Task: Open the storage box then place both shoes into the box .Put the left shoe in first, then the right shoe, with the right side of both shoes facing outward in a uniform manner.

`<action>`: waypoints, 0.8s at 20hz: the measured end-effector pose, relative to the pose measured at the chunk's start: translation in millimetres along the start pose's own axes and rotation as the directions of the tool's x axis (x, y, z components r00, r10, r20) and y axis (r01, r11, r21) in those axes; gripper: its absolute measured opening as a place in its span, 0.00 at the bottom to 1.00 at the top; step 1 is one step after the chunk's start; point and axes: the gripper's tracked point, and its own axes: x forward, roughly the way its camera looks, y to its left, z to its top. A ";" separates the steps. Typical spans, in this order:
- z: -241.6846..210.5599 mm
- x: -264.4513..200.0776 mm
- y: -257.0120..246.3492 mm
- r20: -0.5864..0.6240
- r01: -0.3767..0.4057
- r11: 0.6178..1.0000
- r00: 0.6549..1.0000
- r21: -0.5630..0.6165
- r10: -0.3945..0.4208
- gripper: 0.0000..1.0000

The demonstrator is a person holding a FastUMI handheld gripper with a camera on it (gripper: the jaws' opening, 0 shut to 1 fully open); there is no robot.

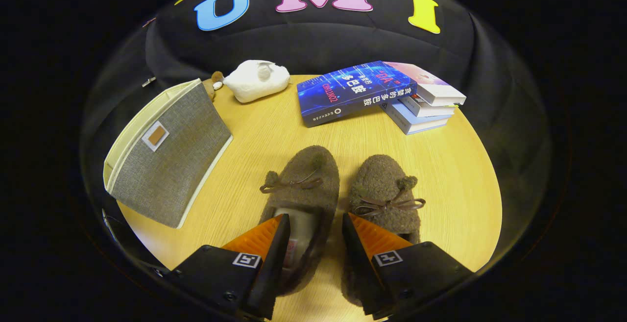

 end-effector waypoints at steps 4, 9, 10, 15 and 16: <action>0.9 21.2 -5.2 -0.005 0.051 0.999 0.999 -0.018 -0.051 0.54; 6.4 35.7 -13.9 -0.012 0.103 0.995 0.995 0.006 -0.103 0.35; 8.6 35.8 -19.7 -0.011 0.116 0.993 0.993 0.011 -0.116 0.29; 10.0 28.2 -14.7 -0.002 0.087 0.996 0.996 -0.001 -0.087 0.06; 13.2 23.9 -13.0 0.009 0.084 0.996 0.996 0.012 -0.084 0.06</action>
